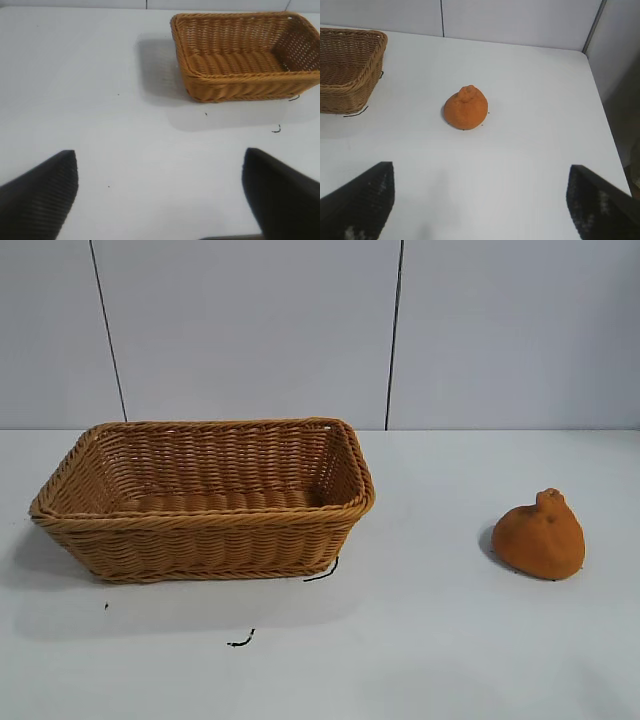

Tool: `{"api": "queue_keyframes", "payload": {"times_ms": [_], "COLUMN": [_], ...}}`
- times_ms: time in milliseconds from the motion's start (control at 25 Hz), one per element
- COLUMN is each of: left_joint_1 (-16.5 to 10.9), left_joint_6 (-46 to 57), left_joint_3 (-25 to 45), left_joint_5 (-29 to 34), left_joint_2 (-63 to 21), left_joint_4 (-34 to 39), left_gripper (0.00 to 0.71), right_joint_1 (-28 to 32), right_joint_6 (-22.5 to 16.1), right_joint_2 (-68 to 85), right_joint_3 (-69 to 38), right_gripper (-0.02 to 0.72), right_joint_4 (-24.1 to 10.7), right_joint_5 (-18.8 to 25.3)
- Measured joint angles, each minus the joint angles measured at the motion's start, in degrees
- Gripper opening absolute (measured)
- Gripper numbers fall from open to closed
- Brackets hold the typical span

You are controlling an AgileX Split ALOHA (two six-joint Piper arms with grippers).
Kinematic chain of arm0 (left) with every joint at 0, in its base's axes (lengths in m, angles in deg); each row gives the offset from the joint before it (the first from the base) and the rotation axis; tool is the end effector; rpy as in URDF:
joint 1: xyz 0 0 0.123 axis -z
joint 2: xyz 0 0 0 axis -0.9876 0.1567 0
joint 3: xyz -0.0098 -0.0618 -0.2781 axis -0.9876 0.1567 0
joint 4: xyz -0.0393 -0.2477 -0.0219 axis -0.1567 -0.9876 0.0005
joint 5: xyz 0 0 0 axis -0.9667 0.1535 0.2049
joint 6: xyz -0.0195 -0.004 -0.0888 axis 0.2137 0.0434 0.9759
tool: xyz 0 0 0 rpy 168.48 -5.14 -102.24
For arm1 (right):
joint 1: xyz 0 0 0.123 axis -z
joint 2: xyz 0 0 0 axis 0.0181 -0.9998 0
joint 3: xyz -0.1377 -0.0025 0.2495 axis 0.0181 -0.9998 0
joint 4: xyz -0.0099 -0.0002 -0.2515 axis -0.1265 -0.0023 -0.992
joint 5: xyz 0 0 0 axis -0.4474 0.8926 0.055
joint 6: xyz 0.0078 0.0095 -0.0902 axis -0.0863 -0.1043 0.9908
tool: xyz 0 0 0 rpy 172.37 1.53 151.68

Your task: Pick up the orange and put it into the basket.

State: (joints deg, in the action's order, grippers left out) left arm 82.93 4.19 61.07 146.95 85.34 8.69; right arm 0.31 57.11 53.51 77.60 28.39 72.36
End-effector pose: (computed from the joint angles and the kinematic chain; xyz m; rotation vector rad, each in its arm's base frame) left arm -0.0052 -0.0042 0.2775 0.0377 2.0545 -0.0866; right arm -0.0040 0.0035 0.2803 -0.0571 2.0031 0.0350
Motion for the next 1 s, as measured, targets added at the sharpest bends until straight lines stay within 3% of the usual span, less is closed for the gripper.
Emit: {"api": "queue_keyframes", "payload": {"times_ms": [200,440,680,1000], "left_joint_1": [0.0,0.0,0.0,0.0], "left_joint_6": [0.0,0.0,0.0,0.0], "left_joint_3": [0.0,0.0,0.0,0.0], "left_joint_5": [0.0,0.0,0.0,0.0], "left_joint_2": [0.0,0.0,0.0,0.0], "left_joint_4": [0.0,0.0,0.0,0.0], "left_gripper": [0.639,0.639,0.639,0.639], "right_joint_1": [0.0,0.0,0.0,0.0], "right_joint_6": [0.0,0.0,-1.0,-1.9], "right_joint_2": [0.0,-7.0,-30.3,-67.6], "right_joint_3": [0.2,5.8,13.7,28.9], "right_gripper": [0.667,0.667,0.667,0.667], "right_joint_4": [0.1,0.0,0.5,4.6], "right_joint_5": [-0.4,-5.2,-6.9,-7.2]}}
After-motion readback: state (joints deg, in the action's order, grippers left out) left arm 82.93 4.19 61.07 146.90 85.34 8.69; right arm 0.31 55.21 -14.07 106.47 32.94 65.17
